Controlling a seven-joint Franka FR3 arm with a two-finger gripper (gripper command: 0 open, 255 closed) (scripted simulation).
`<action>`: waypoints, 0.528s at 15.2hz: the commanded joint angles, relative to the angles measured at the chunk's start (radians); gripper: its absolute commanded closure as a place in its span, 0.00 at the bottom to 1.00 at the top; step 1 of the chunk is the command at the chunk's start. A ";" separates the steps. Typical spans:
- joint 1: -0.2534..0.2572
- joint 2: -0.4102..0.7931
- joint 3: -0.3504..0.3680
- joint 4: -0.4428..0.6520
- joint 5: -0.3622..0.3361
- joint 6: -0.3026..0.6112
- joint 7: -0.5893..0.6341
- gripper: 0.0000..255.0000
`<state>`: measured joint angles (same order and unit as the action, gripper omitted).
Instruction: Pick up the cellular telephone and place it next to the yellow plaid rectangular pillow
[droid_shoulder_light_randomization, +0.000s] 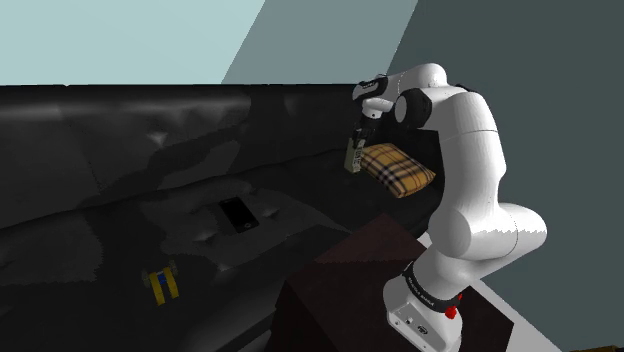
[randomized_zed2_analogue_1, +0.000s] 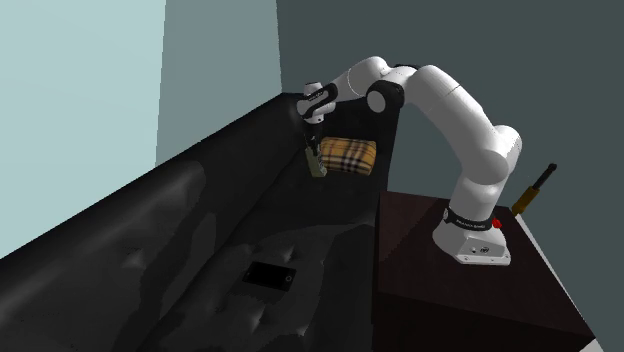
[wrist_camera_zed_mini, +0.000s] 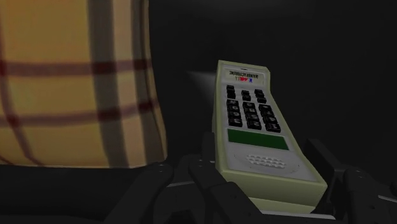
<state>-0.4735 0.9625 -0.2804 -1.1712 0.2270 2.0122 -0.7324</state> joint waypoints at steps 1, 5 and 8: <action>-0.002 0.018 0.003 0.003 0.003 0.016 0.000 1.00; -0.005 0.053 0.008 0.010 0.008 0.044 -0.001 1.00; -0.009 0.081 0.012 0.020 0.011 0.062 -0.001 1.00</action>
<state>-0.4807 1.0327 -0.2694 -1.1598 0.2372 2.0710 -0.7345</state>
